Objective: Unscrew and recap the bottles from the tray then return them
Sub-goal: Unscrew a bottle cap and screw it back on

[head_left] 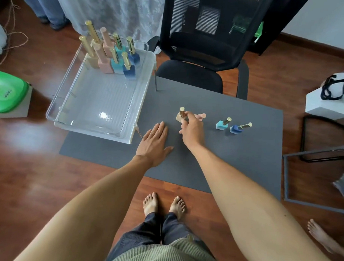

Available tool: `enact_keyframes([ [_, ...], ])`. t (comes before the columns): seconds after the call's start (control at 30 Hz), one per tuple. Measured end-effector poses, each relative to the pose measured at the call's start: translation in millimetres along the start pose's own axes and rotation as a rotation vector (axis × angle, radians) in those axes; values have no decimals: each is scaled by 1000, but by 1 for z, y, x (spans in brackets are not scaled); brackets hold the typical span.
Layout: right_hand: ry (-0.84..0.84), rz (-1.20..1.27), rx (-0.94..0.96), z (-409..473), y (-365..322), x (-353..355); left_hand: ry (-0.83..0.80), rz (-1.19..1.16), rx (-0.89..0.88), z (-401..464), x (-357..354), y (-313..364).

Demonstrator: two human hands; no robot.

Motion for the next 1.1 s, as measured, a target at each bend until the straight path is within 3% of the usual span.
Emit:
enact_keyframes([
  [0.3, 35, 98, 27, -18, -13, 19, -10, -227, -2, 7, 32, 6],
  [0.53, 25, 198, 28, -35, -13, 42, 13, -443, 121, 8, 65, 10],
  [0.9, -48, 301, 106, -62, -39, 81, 155, -626, -80, -5, 121, 56],
  [1.1, -30, 378, 78, -73, -49, 97, 191, -613, -108, -14, 132, 59],
])
Point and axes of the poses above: each hand's wrist, its own z-axis towards the middle knuckle, its own x-axis out of the back of the hand, y = z × x, the point moved 8 cm from there along z, towards the middle knuckle, and after that the axes turned 1 degree about x, right-handed, at the moved point
